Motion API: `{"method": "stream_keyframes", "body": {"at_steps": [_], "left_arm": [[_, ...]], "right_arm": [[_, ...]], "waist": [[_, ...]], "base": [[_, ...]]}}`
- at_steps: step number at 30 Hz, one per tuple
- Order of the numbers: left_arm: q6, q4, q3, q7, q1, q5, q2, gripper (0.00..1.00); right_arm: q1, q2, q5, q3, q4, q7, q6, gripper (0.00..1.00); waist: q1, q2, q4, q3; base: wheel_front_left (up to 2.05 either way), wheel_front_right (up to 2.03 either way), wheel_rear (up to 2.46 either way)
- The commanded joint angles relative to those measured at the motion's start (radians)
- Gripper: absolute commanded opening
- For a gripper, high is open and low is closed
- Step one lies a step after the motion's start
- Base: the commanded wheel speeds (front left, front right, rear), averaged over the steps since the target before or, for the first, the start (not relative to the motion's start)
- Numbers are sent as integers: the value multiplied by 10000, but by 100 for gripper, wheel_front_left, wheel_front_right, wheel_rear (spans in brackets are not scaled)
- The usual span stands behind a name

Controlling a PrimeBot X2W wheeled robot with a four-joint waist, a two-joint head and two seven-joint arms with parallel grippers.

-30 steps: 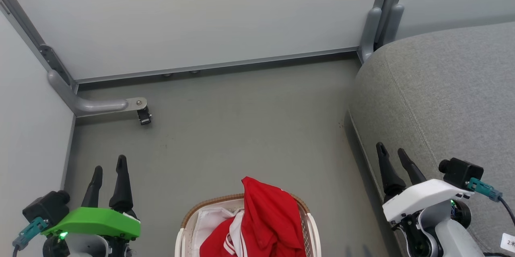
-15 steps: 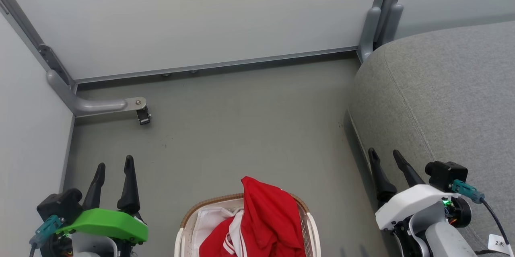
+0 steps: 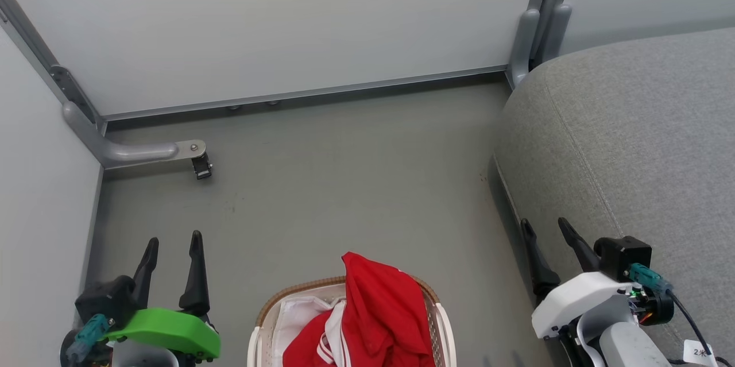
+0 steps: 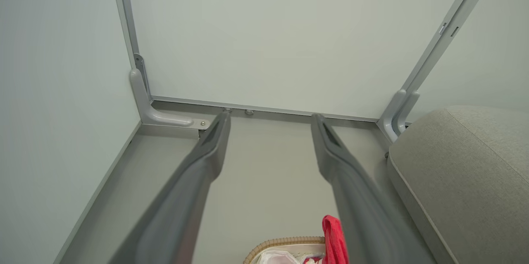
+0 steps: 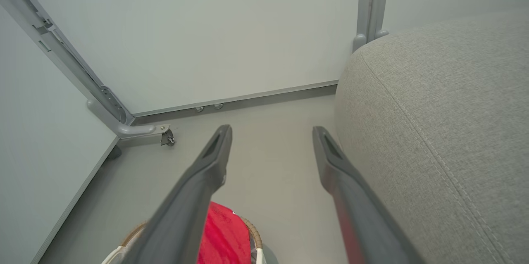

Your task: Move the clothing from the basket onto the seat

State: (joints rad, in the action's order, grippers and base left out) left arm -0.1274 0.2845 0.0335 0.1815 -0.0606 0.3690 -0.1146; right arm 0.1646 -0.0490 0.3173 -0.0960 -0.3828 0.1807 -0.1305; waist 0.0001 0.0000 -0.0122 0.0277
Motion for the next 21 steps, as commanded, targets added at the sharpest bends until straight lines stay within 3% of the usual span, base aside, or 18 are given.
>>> {"method": "stream_keyframes", "body": {"at_steps": [1,11,21], "left_arm": [[-28,-17,23,88,95,-240,-11,100],[-41,168,470,313,-97,-823,13,100],[-39,835,2192,506,-1398,-310,-114,100]], "right_arm": [[-9,-37,-300,-7,-36,99,-3,100],[287,-21,-1229,-85,-85,331,-3,100],[1080,-29,-1858,-327,319,528,-1,100]], "waist": [[0,0,-9,10],[0,0,-155,429],[-1,0,-562,2010]], "base": [[0,0,0],[0,0,0],[0,0,0]]}}
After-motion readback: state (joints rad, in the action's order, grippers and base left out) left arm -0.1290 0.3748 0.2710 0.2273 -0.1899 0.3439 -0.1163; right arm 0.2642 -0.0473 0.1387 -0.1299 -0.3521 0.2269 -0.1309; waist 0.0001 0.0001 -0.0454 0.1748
